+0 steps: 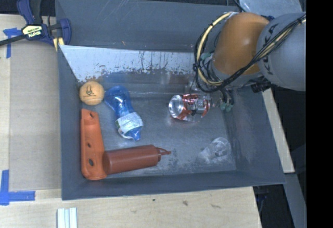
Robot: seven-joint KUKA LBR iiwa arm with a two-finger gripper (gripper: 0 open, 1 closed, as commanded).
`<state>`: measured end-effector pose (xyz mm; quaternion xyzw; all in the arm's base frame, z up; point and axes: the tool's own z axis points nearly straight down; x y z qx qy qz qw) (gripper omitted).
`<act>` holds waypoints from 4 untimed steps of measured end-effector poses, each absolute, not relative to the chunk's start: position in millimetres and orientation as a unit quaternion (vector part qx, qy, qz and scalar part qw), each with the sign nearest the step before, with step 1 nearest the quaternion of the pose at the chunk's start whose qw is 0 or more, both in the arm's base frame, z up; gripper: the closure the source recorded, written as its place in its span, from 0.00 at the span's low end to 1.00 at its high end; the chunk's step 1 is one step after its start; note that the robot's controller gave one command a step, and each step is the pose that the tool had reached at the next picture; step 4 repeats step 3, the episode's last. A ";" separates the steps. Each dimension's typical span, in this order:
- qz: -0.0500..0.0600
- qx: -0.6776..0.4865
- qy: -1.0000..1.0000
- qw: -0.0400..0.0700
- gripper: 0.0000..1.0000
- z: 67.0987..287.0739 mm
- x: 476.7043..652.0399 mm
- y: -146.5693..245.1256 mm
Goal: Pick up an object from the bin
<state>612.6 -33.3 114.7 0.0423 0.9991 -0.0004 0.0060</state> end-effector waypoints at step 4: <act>0.000 0.062 0.998 0.014 1.00 381.0 622.5 -28.4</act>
Offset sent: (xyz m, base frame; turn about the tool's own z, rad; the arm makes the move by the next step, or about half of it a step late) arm 0.0068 -0.0147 0.1195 -0.0173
